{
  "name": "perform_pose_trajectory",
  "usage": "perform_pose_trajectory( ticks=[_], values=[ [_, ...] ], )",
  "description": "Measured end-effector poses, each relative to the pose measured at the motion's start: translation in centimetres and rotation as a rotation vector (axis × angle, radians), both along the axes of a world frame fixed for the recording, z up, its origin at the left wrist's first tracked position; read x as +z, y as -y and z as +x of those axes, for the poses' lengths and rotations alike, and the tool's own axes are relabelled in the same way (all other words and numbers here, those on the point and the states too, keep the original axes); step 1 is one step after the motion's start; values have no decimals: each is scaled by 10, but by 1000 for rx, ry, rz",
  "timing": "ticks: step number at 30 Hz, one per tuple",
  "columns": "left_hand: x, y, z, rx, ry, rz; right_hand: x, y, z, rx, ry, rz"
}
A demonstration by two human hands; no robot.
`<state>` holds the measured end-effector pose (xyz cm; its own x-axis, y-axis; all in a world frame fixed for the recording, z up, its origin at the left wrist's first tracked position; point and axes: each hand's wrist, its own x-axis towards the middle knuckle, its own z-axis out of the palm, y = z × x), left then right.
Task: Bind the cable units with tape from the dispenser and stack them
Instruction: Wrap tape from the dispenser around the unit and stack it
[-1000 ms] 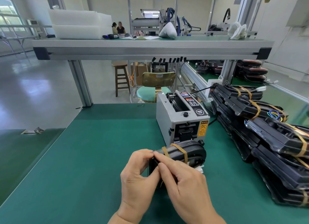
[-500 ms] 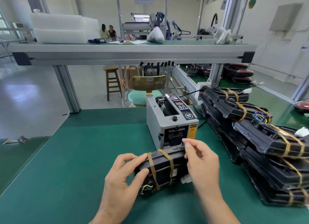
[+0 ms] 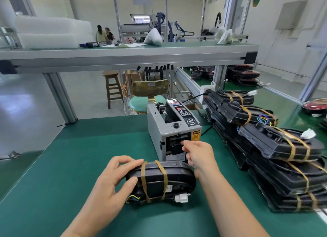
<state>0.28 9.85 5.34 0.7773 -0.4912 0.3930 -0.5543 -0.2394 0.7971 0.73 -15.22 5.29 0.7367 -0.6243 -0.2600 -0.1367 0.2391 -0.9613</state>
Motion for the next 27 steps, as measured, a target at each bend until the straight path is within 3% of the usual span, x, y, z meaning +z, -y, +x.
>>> perform_pose_trajectory(
  ticks=[7,14,17,22,27],
  values=[
    [12,10,-5,8,84,146,5,1,8,-25,-37,6],
    [26,34,-5,118,483,523,8,-3,15,-95,-122,-86],
    [29,44,-2,74,510,593,10,-7,15,-115,-152,-139],
    [29,45,-1,78,471,459,13,0,-9,-59,8,25],
    [25,45,-2,112,506,436,23,-9,-39,-2,148,13]
  ],
)
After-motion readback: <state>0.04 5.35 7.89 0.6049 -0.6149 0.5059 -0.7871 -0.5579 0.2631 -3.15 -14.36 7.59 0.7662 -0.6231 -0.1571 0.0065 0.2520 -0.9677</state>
